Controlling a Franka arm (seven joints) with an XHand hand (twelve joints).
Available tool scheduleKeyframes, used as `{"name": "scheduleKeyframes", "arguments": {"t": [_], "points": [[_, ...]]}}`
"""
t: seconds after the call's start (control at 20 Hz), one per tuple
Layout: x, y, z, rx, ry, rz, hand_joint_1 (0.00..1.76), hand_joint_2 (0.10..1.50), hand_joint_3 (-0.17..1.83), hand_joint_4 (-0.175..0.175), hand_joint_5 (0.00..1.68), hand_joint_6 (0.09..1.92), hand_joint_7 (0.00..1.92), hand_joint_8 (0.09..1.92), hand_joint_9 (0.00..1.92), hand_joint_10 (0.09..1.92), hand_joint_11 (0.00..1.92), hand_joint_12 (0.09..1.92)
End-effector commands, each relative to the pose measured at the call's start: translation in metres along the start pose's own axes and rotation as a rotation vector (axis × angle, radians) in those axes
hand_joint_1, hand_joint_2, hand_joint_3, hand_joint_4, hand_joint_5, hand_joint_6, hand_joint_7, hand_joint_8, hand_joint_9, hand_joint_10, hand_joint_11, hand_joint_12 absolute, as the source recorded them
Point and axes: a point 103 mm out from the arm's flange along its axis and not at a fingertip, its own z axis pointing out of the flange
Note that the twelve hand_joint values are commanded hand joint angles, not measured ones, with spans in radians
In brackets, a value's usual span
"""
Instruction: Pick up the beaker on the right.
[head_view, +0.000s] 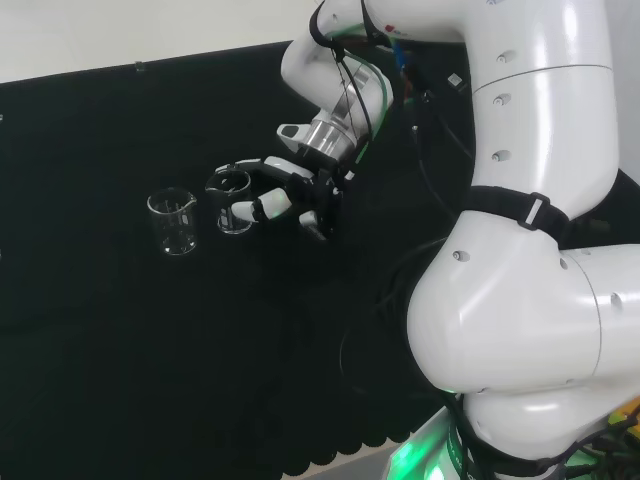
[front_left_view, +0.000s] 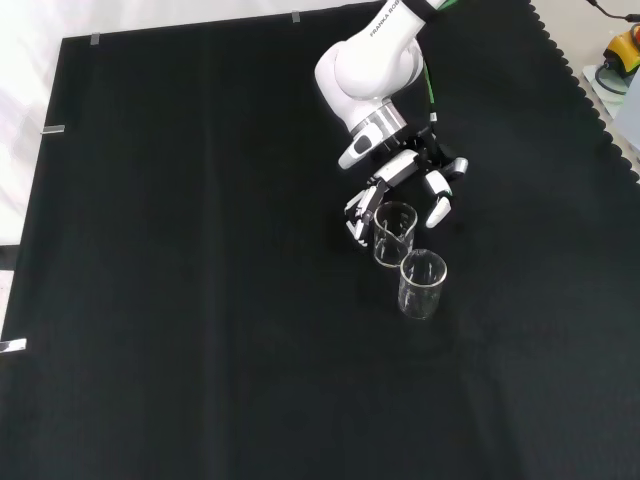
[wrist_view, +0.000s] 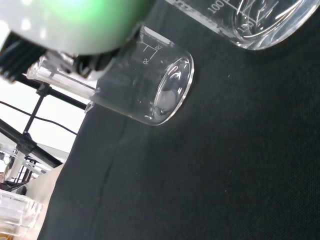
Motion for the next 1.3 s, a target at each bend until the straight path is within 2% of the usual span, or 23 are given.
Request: {"name": "scheduleKeyframes", "arguments": {"t": [0.05, 1.3], "points": [[0.0009, 0.0005, 0.0015, -0.007, 0.004, -0.002, 0.95, 0.30, 1.12, -0.010, 0.43, 0.09, 0.39, 0.55, 0.48, 0.59, 0.00, 1.33], [0.0082, 0.0085, 0.0019, -0.034, -0.010, 0.004, 0.97, 0.30, 1.10, -0.008, 0.47, 0.09, 0.43, 0.56, 0.49, 0.58, 0.00, 1.33]]}}
